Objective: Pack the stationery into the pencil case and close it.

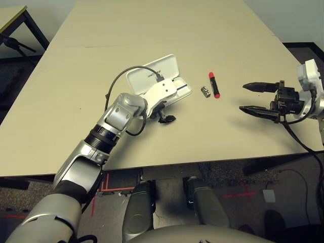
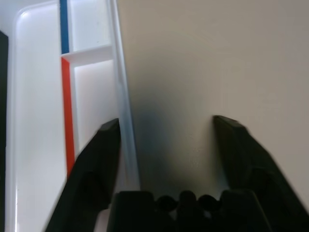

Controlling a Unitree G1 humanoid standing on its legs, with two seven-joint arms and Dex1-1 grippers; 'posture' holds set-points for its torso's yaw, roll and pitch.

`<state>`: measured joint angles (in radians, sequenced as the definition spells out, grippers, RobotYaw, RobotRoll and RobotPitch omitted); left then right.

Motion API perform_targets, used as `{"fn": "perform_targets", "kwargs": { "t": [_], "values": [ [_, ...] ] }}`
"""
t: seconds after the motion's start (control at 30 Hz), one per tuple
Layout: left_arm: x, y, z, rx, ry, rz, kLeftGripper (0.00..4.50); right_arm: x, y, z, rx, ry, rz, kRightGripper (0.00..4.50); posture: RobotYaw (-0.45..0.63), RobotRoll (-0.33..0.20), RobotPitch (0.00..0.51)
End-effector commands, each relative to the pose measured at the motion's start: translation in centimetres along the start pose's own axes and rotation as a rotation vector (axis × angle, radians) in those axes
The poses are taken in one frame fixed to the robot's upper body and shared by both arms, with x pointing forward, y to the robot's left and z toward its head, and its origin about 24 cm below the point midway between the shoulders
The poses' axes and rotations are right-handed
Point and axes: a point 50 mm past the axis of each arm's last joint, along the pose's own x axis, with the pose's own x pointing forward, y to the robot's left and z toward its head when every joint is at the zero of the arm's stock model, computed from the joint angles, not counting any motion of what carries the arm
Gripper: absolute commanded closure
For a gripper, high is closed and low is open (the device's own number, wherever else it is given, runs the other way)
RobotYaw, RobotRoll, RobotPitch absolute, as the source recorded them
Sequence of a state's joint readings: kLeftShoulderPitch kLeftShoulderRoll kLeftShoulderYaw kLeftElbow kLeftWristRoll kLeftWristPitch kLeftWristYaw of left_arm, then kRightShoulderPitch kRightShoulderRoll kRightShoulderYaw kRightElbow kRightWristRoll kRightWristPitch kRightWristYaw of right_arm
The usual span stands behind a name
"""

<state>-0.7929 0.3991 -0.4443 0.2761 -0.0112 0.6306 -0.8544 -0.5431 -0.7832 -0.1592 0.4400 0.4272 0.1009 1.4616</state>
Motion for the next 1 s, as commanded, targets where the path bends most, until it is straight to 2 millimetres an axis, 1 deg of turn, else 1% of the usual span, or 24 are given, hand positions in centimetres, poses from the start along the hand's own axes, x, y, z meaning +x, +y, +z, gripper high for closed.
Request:
{"fn": "perform_targets", "kwargs": {
  "t": [0.03, 0.07, 0.23, 0.33, 0.4, 0.47, 0.57, 0.63, 0.7, 0.77, 0.9, 1.0],
  "values": [
    [0.4, 0.7, -1.2, -0.005, 0.068, 0.043, 2.17, -0.2, -0.2, 0.4, -0.015, -0.022, -0.022, 0.0, -0.12, 0.0, 0.151],
    [0.5, 0.8, -1.2, 0.001, 0.068, 0.046, 2.46, -0.1, -0.2, 0.5, -0.014, -0.025, -0.022, 0.0, -0.12, 0.0, 0.151],
    [0.6, 1.1, -1.1, 0.051, 0.063, 0.057, 4.48, 0.2, 0.0, 0.4, -0.003, -0.055, -0.034, 0.0, -0.13, 0.0, 0.149],
    [0.6, 1.1, -1.0, 0.073, 0.054, 0.051, 4.48, 0.2, 0.1, 0.4, 0.001, -0.059, -0.04, 0.0, -0.13, 0.0, 0.148],
    [0.6, 1.1, -0.7, 0.091, 0.04, 0.045, 4.48, 0.1, 0.0, 0.2, 0.004, -0.023, -0.065, 0.0, -0.13, 0.0, 0.148],
    [0.5, 1.1, -0.4, 0.12, 0.018, 0.032, 4.48, -0.1, 0.0, 0.0, 0.001, 0.013, -0.062, 0.0, -0.13, 0.0, 0.147],
    [0.1, 0.9, 0.6, 0.16, -0.026, 0.032, 4.48, -0.2, -0.2, 0.1, 0.009, 0.008, -0.075, 0.0, -0.13, 0.0, 0.149],
    [-0.1, 0.7, 0.9, 0.187, -0.042, 0.015, 4.48, -0.3, -0.2, 0.1, 0.01, 0.009, -0.08, 0.0, -0.13, 0.0, 0.149],
    [-0.4, 0.3, 1.3, 0.262, -0.06, -0.012, 4.48, -0.4, -0.3, 0.1, 0.009, 0.002, -0.088, 0.0, -0.13, 0.0, 0.151],
    [-0.7, 0.0, 1.5, 0.301, -0.077, -0.037, 4.48, -0.4, -0.3, 0.1, 0.008, 0.0, -0.091, 0.0, -0.13, 0.0, 0.153],
    [-1.5, -0.7, 2.2, 0.341, -0.108, -0.1, 4.48, -0.2, -0.2, -0.1, 0.011, 0.0, -0.088, 0.0, -0.12, 0.0, 0.158],
    [-2.0, -1.1, 2.3, 0.362, -0.105, -0.143, 4.48, -0.2, -0.2, -0.1, 0.013, 0.001, -0.088, 0.0, -0.12, 0.0, 0.162]
  ]
}}
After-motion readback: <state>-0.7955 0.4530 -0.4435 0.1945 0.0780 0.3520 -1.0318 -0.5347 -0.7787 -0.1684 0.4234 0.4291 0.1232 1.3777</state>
